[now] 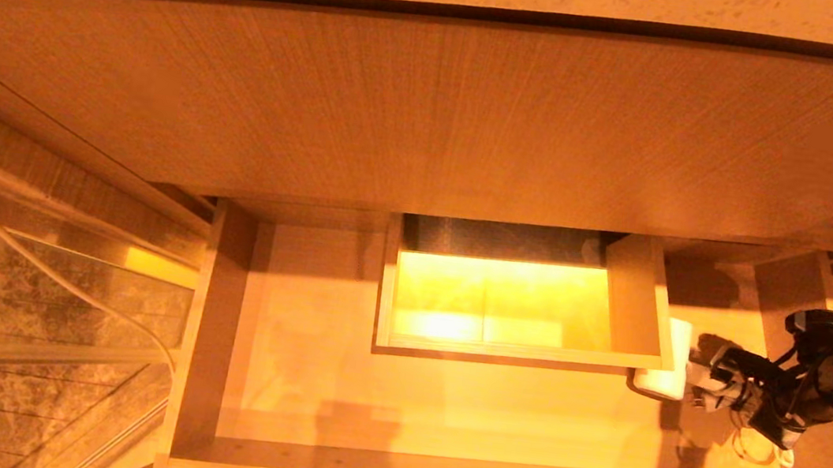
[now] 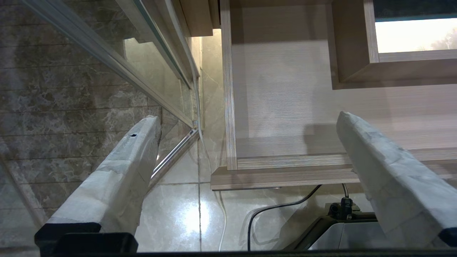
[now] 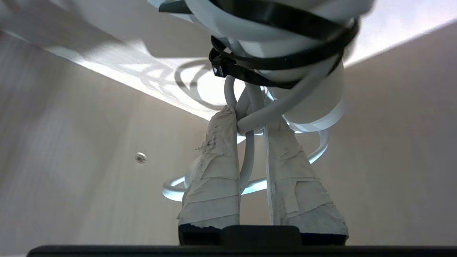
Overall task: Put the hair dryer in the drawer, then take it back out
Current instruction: Take the hairdryer out
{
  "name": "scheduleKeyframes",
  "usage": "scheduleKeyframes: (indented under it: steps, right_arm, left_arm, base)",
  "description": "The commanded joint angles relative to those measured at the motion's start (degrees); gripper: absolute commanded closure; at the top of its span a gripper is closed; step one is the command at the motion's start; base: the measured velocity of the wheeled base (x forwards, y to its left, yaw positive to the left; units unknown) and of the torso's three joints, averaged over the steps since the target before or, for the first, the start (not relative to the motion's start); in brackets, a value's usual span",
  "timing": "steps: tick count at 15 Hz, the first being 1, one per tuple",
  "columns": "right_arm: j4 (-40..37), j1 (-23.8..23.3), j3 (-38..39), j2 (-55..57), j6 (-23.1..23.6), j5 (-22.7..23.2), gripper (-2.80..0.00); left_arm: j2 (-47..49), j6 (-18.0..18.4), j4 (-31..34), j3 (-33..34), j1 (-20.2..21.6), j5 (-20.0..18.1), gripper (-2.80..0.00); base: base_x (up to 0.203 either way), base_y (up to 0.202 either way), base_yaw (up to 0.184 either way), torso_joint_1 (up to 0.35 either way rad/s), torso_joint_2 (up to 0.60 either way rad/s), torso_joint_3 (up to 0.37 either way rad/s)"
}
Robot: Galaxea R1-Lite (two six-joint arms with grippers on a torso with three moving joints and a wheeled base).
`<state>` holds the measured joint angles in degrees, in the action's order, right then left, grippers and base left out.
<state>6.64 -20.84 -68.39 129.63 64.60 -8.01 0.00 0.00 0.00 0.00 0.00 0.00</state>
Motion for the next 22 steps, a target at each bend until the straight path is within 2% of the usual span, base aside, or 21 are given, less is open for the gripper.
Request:
scheduleKeyframes:
  steps: [1, 13, 22]
  right_arm:
    - [0.1, 0.0, -0.1, -2.1, 0.4, 0.0, 0.00]
    - [-1.9, -0.6, 1.6, -10.5, 0.7, -0.2, 0.00]
    - [-2.3, -1.2, 9.0, -22.0, 2.6, -0.3, 0.00]
  left_arm:
    - [0.0, 0.0, 0.0, 0.0, 0.0, 0.0, -2.80]
    - [0.0, 0.0, 0.0, 0.0, 0.0, 0.0, -2.80]
    - [0.0, 0.0, 0.0, 0.0, 0.0, 0.0, -2.80]
  base:
    - [0.000, 0.000, 0.000, 0.000, 0.00, 0.000]
    - [0.000, 0.000, 0.000, 0.000, 0.00, 0.000]
    - [0.000, 0.000, 0.000, 0.000, 0.00, 0.000]
